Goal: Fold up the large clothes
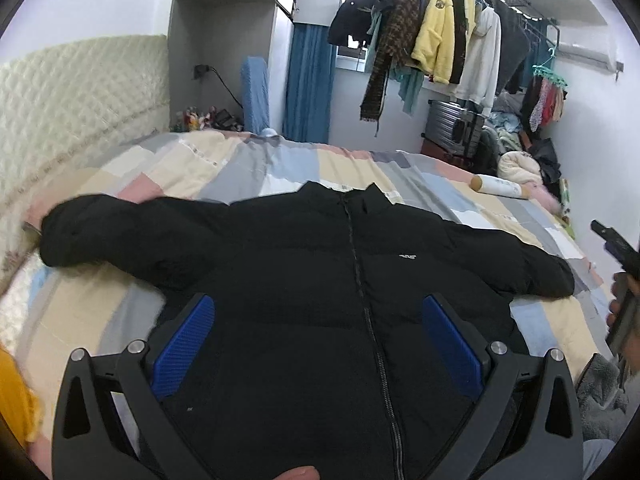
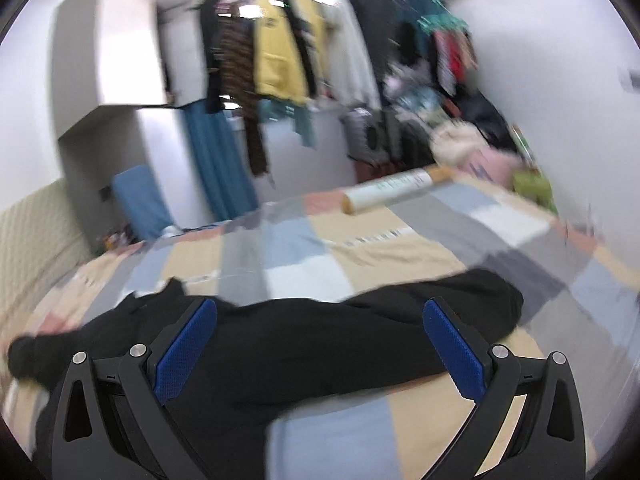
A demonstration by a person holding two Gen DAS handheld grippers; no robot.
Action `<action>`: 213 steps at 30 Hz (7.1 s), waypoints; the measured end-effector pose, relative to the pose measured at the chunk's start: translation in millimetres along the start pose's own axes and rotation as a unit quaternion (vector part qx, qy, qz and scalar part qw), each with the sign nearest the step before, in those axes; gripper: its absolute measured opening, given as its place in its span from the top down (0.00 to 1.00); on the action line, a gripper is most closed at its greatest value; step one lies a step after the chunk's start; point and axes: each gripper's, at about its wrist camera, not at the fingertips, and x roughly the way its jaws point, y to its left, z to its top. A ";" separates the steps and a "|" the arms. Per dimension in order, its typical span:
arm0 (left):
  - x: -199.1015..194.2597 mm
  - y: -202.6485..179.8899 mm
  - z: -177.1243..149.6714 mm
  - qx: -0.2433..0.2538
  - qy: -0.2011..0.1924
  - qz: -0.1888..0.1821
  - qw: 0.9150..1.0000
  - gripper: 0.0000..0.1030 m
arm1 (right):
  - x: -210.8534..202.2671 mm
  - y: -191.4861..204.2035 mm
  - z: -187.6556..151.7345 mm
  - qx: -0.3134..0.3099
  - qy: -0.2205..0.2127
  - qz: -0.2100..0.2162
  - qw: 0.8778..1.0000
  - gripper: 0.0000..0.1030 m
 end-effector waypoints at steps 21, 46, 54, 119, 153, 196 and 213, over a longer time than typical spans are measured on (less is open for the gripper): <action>58.2 7.6 -30.4 -0.033 0.009 0.000 0.999 0.00 | 138.5 -275.1 -81.1 0.355 0.034 -0.074 0.931 0.17; 55.9 11.3 -33.8 0.011 0.007 0.023 1.000 0.00 | 62.6 -231.8 41.0 0.247 -0.079 -0.078 0.963 0.90; 20.4 16.5 -32.0 0.021 -0.009 0.006 1.000 0.00 | 2.1 -174.5 94.8 0.217 -0.117 -0.054 0.968 0.90; -0.1 161.9 -49.8 -0.079 -0.010 0.041 0.996 0.00 | 122.3 517.6 -190.0 -0.179 0.185 0.313 0.914 0.41; -11.4 52.3 -33.1 -0.019 -0.027 0.009 0.999 0.00 | 6.5 272.2 -30.2 -0.108 0.020 0.205 0.972 0.31; 38.0 35.5 -65.1 -0.025 0.051 0.007 0.998 0.00 | 94.1 180.0 -117.7 -0.143 0.069 0.061 0.985 0.81; 25.2 35.2 -60.6 -0.018 0.031 0.020 0.999 0.00 | 108.7 155.4 -120.7 -0.094 0.149 0.072 0.982 0.65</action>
